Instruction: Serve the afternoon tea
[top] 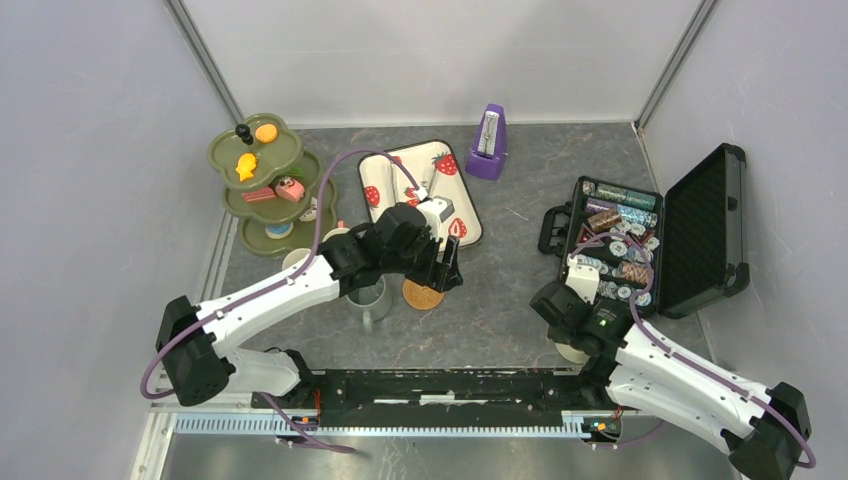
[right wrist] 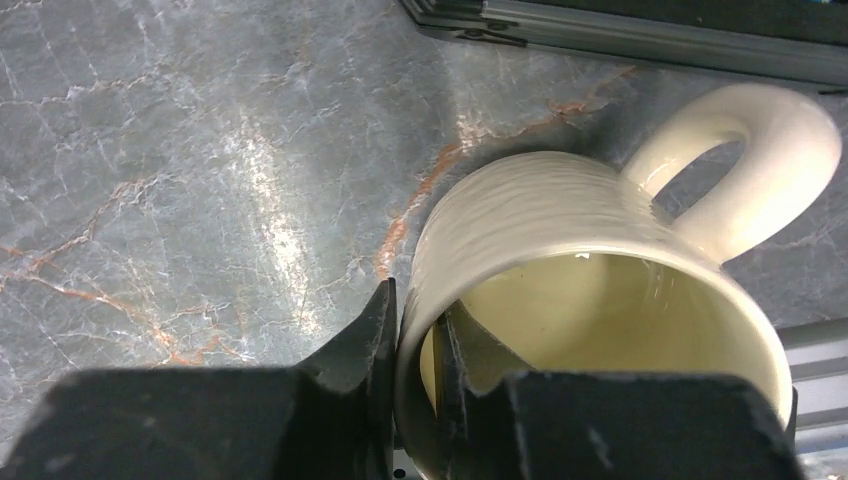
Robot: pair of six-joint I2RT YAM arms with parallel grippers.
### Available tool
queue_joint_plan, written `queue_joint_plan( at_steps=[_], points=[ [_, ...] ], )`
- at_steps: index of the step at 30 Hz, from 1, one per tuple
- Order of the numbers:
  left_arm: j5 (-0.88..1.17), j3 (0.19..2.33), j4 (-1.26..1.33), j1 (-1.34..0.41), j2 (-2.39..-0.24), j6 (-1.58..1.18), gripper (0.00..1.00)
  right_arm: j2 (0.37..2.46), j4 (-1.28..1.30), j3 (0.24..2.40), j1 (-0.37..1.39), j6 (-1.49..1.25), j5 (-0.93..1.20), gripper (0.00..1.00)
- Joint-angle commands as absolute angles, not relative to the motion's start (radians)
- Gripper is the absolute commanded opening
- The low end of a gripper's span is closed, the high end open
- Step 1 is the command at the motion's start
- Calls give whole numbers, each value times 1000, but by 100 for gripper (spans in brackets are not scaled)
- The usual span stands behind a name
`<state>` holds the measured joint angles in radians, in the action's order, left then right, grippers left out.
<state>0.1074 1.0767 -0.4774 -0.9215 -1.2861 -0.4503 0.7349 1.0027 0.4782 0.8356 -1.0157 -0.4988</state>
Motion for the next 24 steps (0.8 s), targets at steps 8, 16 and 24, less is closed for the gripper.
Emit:
queue_joint_plan(
  at_steps=[8,16,24],
  points=[
    [37,1187,-534,-905,-1266,-353,77,730,814,492,838,-812,-292,0],
    [-184,1249,-637,-902,-1150,-246,80,771,580,553,899,-590,-113,0],
    [-536,1202,-587,-896,-910,-173,90,1012,522,793,999,-460,-155,0]
  ],
)
